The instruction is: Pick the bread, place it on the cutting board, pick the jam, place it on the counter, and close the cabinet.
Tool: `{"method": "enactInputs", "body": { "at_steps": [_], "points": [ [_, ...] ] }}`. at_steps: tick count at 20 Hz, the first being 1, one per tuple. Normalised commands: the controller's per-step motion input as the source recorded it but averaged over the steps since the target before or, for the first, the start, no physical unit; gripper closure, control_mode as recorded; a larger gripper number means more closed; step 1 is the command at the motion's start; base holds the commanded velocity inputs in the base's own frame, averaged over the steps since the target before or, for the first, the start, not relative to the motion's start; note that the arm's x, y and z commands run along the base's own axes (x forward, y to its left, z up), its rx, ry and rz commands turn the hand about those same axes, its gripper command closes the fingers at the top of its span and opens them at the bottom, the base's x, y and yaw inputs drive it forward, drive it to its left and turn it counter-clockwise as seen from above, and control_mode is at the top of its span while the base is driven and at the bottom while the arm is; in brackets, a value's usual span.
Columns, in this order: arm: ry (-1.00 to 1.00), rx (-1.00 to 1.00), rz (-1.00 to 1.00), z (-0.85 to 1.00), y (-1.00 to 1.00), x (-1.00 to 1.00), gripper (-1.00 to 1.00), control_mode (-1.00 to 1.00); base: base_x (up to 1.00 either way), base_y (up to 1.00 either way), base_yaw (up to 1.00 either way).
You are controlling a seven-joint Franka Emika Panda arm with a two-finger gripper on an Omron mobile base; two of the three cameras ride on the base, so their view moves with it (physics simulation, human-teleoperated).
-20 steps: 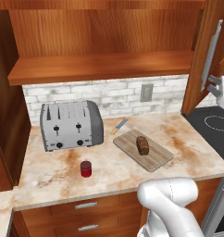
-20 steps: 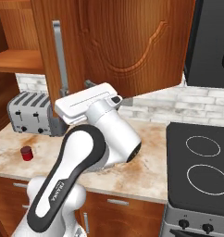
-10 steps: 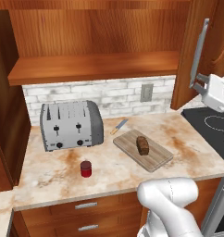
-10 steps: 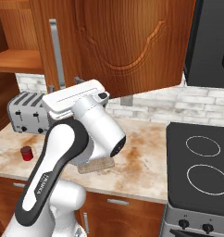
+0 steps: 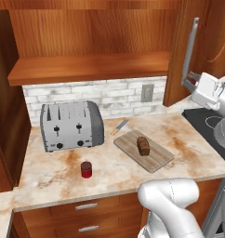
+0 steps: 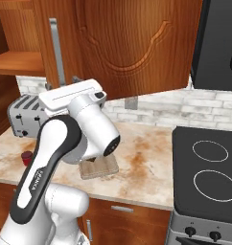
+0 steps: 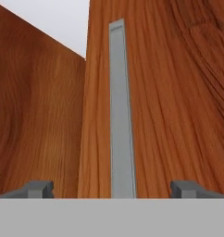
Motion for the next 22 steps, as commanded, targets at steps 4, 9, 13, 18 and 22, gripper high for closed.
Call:
{"method": "enactInputs", "body": {
  "at_steps": [4,9,13,18,22],
  "points": [
    [0.0,0.0,0.0,0.0,0.31,0.35,-1.0,-1.0,0.0,0.0,0.0],
    [0.0,0.0,0.0,0.0,0.31,0.35,-1.0,-1.0,0.0,0.0,0.0],
    [0.0,0.0,0.0,0.0,0.32,0.36,-1.0,-1.0,0.0,0.0,0.0],
    [0.0,0.0,0.0,0.0,0.35,0.32,-1.0,-1.0,0.0,0.0,0.0],
    [0.0,0.0,0.0,0.0,0.37,0.26,-1.0,-1.0,0.0,0.0,0.0]
  ]
}}
